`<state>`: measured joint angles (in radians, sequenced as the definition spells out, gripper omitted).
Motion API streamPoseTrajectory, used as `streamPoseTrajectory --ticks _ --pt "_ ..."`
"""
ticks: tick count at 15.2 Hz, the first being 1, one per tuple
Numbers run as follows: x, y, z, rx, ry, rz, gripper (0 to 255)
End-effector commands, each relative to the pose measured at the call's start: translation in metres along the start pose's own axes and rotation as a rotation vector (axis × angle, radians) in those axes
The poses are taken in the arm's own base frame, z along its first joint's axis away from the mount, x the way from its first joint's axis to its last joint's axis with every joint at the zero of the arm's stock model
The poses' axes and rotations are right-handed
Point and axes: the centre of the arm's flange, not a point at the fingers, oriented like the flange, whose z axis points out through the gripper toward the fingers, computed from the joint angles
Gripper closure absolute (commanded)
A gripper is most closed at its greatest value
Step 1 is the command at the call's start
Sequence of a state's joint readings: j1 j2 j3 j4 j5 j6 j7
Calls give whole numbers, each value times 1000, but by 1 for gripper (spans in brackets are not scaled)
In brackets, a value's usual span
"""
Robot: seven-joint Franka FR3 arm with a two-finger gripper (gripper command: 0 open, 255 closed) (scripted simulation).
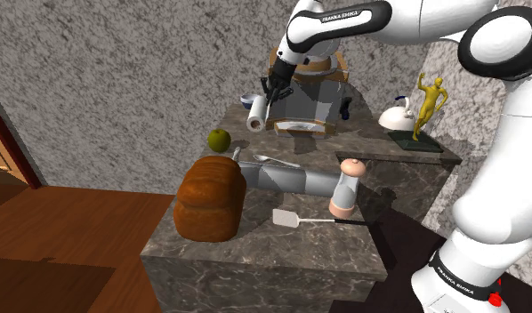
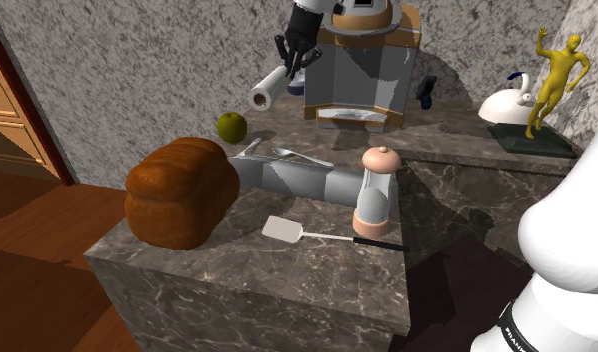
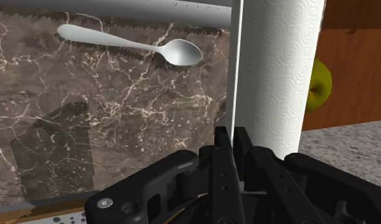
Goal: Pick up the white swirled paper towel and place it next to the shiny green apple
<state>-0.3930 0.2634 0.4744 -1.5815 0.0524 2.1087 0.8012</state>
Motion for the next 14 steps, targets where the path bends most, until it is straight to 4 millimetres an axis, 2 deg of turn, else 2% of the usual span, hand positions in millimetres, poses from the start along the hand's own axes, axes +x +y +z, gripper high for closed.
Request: streamPoseTrajectory --ticks 1,4,14 --pt "26 -3 6 -1 1 0 255" --pt "61 -9 10 -1 1 0 255" --pt "57 8 60 -1 1 0 255"
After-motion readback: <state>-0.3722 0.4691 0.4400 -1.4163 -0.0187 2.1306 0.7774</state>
